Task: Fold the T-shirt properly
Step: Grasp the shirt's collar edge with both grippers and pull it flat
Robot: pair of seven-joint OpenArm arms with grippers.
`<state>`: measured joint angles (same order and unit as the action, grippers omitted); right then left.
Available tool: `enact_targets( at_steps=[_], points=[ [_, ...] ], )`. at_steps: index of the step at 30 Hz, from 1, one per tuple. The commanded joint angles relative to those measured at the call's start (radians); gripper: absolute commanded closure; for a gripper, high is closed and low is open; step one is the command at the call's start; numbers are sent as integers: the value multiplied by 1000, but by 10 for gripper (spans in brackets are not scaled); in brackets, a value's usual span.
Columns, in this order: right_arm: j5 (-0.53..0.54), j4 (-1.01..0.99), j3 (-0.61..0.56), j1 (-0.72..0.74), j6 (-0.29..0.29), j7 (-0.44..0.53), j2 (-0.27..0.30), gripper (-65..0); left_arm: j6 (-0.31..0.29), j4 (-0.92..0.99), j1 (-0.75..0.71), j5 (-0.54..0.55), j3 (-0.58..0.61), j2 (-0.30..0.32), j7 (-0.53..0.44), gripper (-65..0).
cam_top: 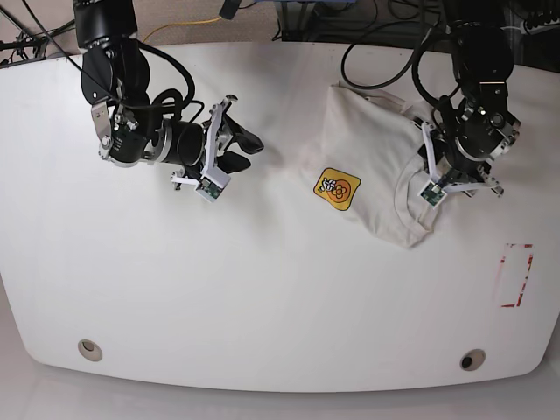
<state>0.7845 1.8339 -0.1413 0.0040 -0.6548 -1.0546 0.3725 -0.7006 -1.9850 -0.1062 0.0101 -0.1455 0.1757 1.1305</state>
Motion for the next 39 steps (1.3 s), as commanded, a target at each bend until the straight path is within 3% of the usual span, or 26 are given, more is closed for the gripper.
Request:
enact_targets(
  at_steps=[1,9,16,20,24,30,39],
  points=[
    [19,-16,-24,44,-4,27,-20,-227,2,-23,-5,3,-13,-2,-22,-237],
    [-63,-148,-108,162,-4,35,-134,-225,2,-23,-54,6,-121,-49,-20,-237],
    [-293,-262,-131,256,-13,38,-289,-225,2,-3,-105,-2,-165,-61,-23,-237],
    [-412,-293,-131,261,-13,106,-340,-225,2,36,-132,0,-243,-63,-28,-237],
    [-478,-374,-133,265,-15,199,-349,-225,2,103,-132,0,-262,-61,-88,-237],
    [-481,-483,-133,264,-15,279,-346,-225,2,237,-82,-2,-253,-54,-198,-237],
    [-478,-471,-131,181,-15,314,-275,-225,2,404,76,-2,-110,-31,-203,-237]
  ],
)
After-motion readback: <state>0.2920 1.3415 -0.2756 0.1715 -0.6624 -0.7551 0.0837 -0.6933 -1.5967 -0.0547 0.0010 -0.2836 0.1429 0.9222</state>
